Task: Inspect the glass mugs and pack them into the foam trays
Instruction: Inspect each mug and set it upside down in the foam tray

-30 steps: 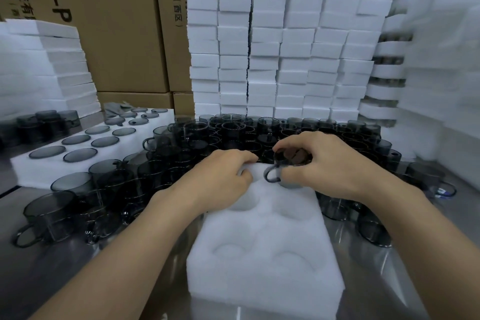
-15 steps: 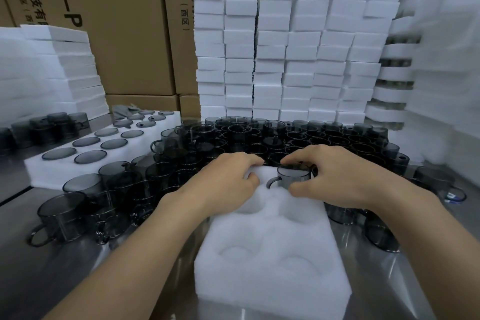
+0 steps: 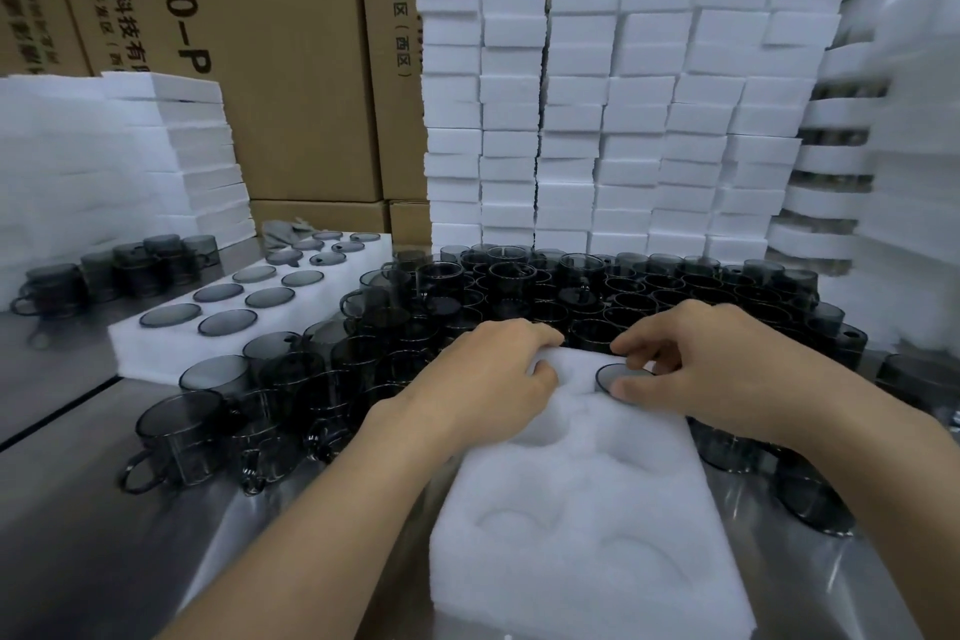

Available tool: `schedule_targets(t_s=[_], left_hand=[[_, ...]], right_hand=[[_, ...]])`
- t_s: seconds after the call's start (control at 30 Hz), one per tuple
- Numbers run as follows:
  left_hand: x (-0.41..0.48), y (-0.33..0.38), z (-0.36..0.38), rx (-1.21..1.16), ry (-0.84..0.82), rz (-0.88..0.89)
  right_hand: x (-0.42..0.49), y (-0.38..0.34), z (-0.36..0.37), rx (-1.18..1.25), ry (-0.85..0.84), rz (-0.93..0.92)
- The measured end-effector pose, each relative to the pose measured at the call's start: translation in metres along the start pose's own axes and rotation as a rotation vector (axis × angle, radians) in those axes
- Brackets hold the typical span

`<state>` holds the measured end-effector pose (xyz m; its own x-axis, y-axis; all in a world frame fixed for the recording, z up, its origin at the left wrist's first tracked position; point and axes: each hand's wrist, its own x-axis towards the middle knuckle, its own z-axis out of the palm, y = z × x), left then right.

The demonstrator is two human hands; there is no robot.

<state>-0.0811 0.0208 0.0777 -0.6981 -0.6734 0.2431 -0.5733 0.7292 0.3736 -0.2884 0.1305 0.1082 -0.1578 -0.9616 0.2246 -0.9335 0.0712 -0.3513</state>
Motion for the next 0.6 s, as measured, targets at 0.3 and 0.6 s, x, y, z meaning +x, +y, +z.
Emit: schedule_targets(t_s=[0.3,0.6], left_hand=[[-0.005,-0.043,-0.065,0.184,0.554,-0.407],[-0.002,-0.076,-0.055,0.180,0.357,-0.650]], right_hand=[[-0.001,-0.002,0.007,-0.016,0.064,-0.032],[-0.003,-0.010,0.013,-0.078,0.069,0.002]])
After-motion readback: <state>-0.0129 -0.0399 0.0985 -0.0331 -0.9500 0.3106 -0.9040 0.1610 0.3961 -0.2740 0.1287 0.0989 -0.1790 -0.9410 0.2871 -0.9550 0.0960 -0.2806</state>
